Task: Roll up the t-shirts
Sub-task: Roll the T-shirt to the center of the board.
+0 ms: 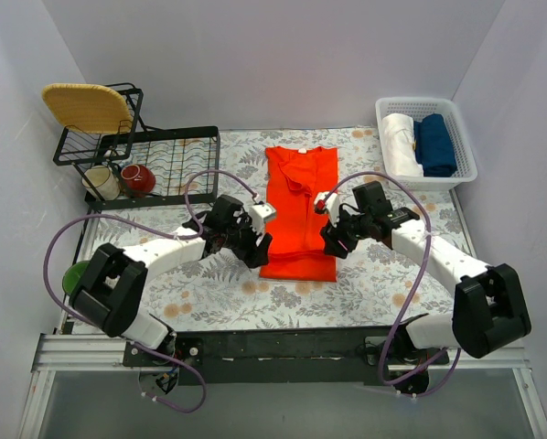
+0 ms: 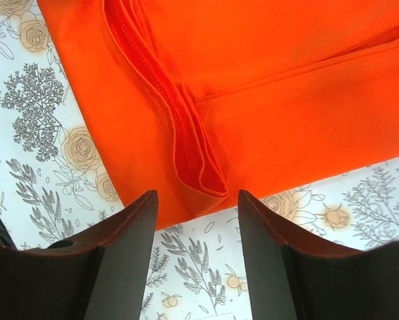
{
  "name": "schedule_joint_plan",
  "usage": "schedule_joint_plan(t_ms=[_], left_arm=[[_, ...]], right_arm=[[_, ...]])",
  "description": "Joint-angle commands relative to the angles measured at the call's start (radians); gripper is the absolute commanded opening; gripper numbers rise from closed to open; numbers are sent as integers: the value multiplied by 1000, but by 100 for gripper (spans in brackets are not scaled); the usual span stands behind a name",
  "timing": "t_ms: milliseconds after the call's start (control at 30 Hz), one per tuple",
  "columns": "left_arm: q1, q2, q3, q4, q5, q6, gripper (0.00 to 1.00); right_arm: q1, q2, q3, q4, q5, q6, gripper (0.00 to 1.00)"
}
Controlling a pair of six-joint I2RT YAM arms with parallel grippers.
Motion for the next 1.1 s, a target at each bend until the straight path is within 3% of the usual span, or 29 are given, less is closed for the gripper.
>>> schedule_joint_plan(t_ms=[0, 200, 467, 733, 1067], left_arm=[[48, 41, 50, 28, -15, -167, 63], [125, 98, 54, 73, 57, -287, 61], [156, 153, 80, 86, 244, -298, 54], [156, 205, 83, 99, 265, -289, 51], [154, 259, 111, 131, 332, -273, 29]], right_arm=[[-10, 31, -4, 1, -33, 72, 60], [-47, 81, 17, -7, -87, 154, 62], [-83, 139, 28, -30, -144, 151, 70], [-100, 182, 8, 27, -153, 190, 70], [-103, 215, 10, 45, -188, 196, 56]])
